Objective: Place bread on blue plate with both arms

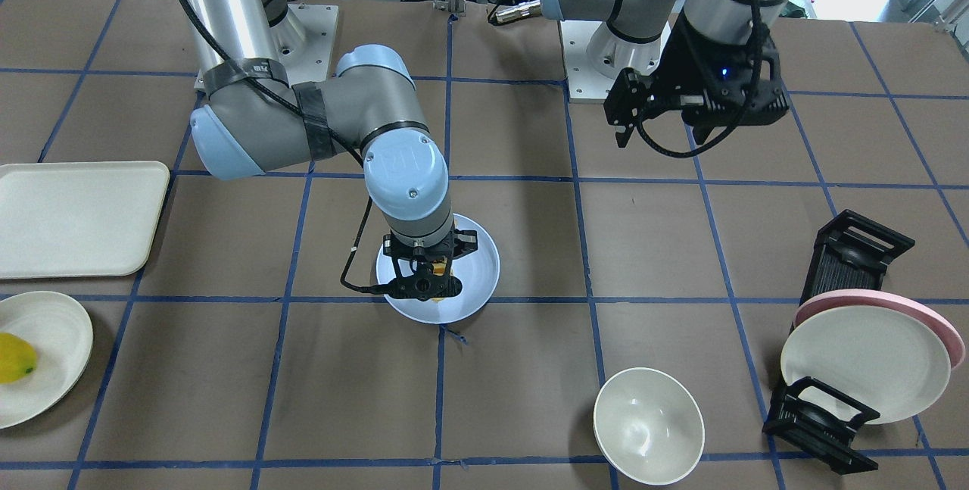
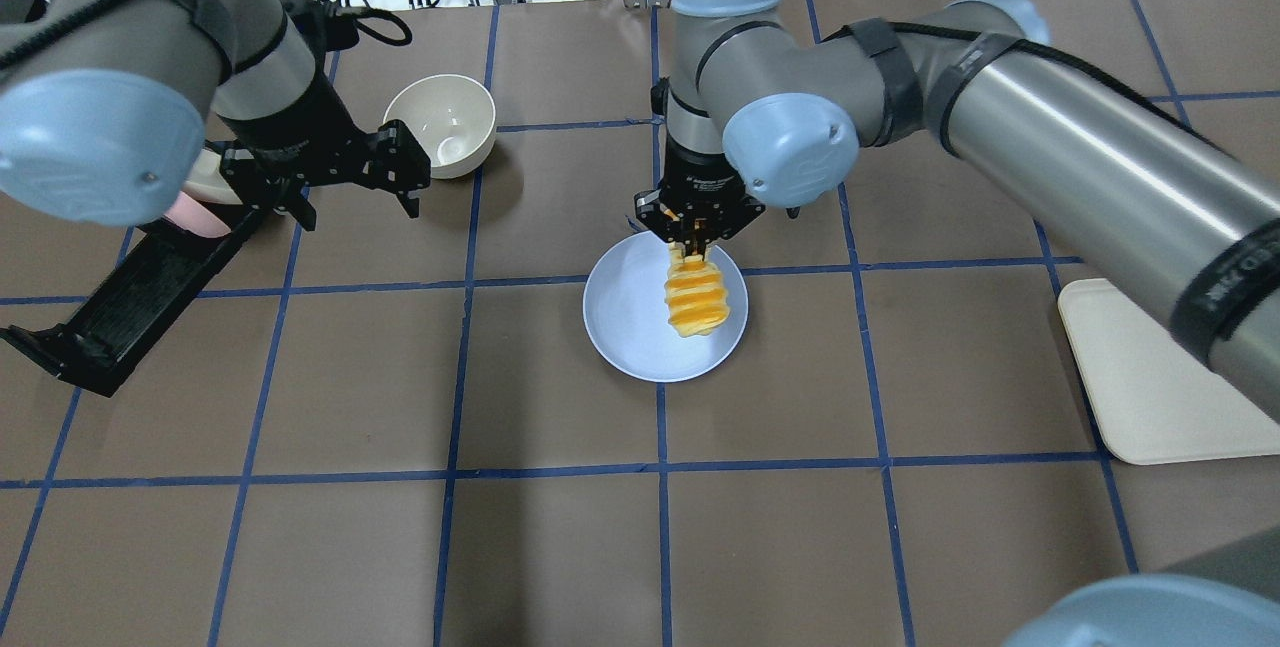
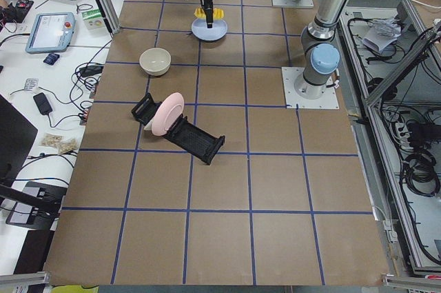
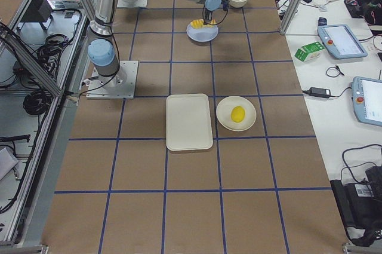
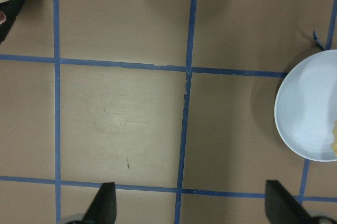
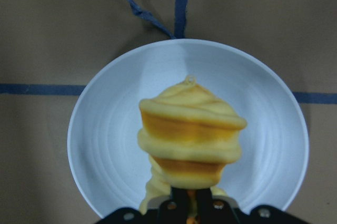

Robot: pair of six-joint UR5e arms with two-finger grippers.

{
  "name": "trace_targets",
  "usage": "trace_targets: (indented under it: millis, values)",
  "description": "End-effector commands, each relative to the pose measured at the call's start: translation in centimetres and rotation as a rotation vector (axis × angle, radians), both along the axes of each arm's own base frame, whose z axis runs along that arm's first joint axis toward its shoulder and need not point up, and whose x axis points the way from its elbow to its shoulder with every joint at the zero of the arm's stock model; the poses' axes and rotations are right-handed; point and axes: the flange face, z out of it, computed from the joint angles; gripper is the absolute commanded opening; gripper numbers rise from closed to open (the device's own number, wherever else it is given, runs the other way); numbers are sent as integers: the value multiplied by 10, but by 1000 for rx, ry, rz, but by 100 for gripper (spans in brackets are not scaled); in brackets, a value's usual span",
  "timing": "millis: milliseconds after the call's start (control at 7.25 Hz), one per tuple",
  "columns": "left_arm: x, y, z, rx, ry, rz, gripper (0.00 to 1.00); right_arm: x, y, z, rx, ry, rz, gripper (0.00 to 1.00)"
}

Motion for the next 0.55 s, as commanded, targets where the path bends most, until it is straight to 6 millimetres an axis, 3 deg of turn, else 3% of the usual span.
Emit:
trace_targets:
  millis: [0,138,276,414]
  values:
    - [-3,10,20,-26,11,-75,100,1,9,-27,34,17,-27,8]
    - [-3,14,22,-30,10,-76,100,-2,17,-30,33,15,-26,10]
    - [-3,15,19,-27,4,-75,100,-3,21,-36,43,20,-23,20]
    - [-3,15,18,-27,-3,-76,100,-1,21,-35,27,14,-20,49]
